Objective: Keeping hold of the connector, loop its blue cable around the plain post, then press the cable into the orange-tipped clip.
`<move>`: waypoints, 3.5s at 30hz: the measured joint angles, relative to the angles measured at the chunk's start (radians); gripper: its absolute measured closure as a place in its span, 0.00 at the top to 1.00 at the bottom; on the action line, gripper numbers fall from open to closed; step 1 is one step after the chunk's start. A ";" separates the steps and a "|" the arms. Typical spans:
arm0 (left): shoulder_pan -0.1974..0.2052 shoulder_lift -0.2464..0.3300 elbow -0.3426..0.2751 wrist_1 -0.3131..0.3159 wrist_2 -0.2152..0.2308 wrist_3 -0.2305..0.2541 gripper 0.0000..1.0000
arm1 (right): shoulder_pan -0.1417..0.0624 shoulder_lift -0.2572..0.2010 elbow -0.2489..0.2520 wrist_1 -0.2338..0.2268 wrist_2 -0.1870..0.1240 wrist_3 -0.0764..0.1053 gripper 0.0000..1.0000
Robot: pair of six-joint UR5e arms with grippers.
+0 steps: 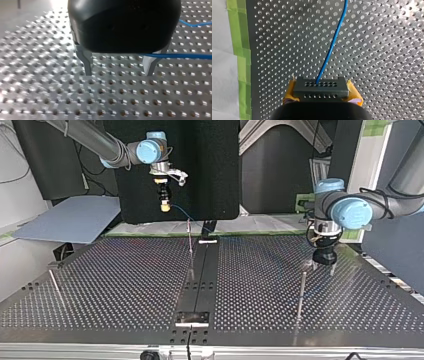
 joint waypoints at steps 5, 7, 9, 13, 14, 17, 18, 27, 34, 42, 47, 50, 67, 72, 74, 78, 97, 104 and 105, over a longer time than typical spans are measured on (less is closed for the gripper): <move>0.019 0.037 -0.024 0.041 0.015 -0.041 0.98 | 0.000 0.000 0.000 -0.002 -0.001 0.001 0.00; 0.025 0.047 -0.030 0.053 0.028 -0.054 0.98 | 0.000 0.000 0.000 -0.003 -0.002 0.001 0.00; 0.030 0.052 -0.036 0.058 0.043 -0.059 0.98 | 0.000 0.000 0.000 -0.004 -0.003 0.001 0.00; 0.033 0.054 -0.049 0.061 0.074 -0.061 0.98 | 0.000 0.000 0.000 -0.004 -0.005 0.001 0.00; 0.033 0.055 -0.053 0.061 0.082 -0.061 0.98 | 0.000 0.000 0.000 -0.004 -0.005 0.001 0.00; 0.031 0.055 -0.064 0.061 0.109 -0.060 0.98 | 0.000 0.000 0.000 -0.004 -0.005 0.001 0.00; 0.031 0.057 -0.067 0.059 0.120 -0.060 0.98 | 0.001 0.000 0.000 -0.004 -0.006 0.001 0.00; 0.033 0.115 -0.077 0.049 0.201 -0.063 0.98 | 0.003 0.000 0.000 -0.005 -0.006 0.001 0.00; 0.031 0.126 -0.086 0.031 0.255 -0.063 0.98 | 0.004 0.000 0.000 -0.007 -0.006 0.001 0.00; 0.033 0.161 -0.095 0.023 0.265 -0.064 0.98 | 0.005 0.000 0.000 -0.009 -0.006 0.004 0.00; 0.034 0.189 -0.095 0.012 0.263 -0.064 0.98 | 0.005 0.000 0.000 -0.012 -0.006 0.004 0.00; 0.034 0.196 -0.096 0.003 0.263 -0.061 0.98 | 0.005 0.000 0.000 -0.014 -0.006 0.004 0.00; 0.017 0.304 -0.110 -0.116 0.261 0.027 0.98 | 0.008 0.000 0.000 -0.019 -0.006 0.006 0.00; 0.008 0.356 -0.122 -0.168 0.241 0.068 0.98 | 0.009 0.000 0.000 -0.021 -0.006 0.009 0.00; 0.006 0.373 -0.118 -0.185 0.234 0.083 0.98 | 0.009 0.000 0.000 -0.022 -0.007 0.012 0.00; 0.004 0.410 -0.091 -0.222 0.204 0.119 0.98 | 0.009 0.000 0.000 -0.023 -0.018 0.016 0.00; -0.083 0.475 0.093 -0.407 0.074 0.304 0.98 | 0.009 0.000 -0.001 -0.018 -0.043 0.026 0.00; -0.150 0.437 0.160 -0.475 0.008 0.372 0.98 | 0.009 0.000 -0.001 -0.017 -0.044 0.027 0.00; -0.162 0.429 0.172 -0.487 -0.004 0.384 0.98 | 0.009 0.000 -0.001 -0.016 -0.044 0.027 0.00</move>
